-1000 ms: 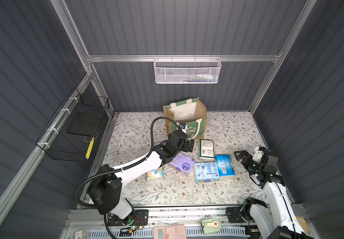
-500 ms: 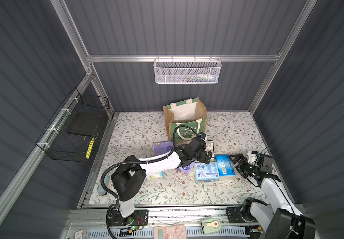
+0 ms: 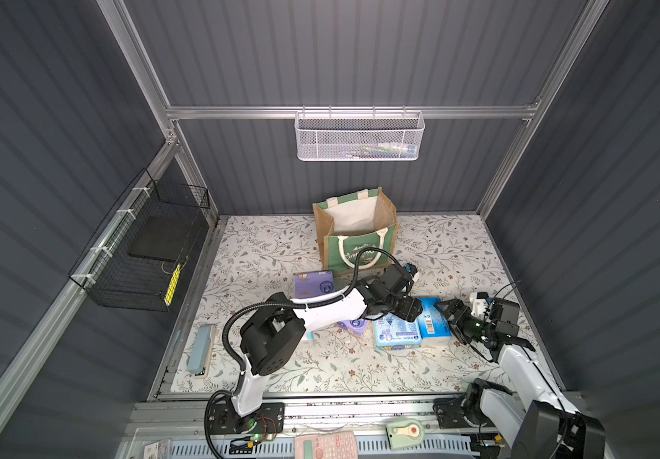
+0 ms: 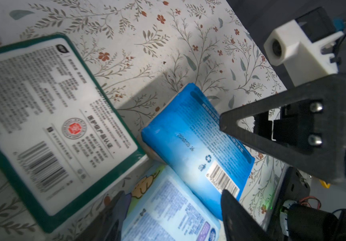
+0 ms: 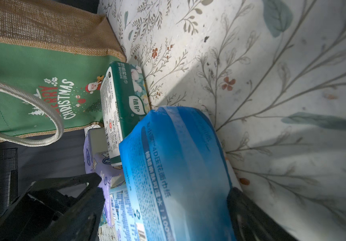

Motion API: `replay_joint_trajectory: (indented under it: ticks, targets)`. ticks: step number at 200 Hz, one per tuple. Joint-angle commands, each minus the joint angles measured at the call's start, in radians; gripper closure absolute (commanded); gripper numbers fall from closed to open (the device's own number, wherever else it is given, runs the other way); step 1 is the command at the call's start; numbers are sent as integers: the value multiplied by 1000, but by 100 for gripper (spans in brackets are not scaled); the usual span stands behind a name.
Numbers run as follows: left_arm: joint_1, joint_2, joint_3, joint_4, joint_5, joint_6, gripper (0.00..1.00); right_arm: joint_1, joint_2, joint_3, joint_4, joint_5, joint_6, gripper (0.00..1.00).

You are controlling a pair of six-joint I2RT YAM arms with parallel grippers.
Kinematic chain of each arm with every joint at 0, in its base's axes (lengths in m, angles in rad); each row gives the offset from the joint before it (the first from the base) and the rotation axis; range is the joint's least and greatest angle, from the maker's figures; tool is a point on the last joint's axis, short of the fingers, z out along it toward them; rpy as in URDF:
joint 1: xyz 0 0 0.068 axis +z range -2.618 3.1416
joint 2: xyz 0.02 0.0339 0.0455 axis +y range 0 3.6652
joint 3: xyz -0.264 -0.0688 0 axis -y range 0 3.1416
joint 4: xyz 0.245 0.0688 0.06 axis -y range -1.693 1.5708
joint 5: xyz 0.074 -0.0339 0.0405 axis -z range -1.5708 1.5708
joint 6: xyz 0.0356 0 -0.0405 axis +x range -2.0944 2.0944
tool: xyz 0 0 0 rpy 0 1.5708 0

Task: Put tissues into the canvas bag
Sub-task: Pick up the pack of facial tissues from the center of the board.

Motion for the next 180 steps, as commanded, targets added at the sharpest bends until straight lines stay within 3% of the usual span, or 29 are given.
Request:
replay_joint_trajectory:
  ticks: [1,111,180]
  targets:
    - [-20,33,51,-54,58,1,31,2,-10,-7,-28,14,-8,8]
    - [-27,181,202,-114,97,-13,39,-6,-16,-16,-32,11,7,22]
    - [-26,257,289,-132,117,-18,43,-11,5,-46,64,-34,69,31]
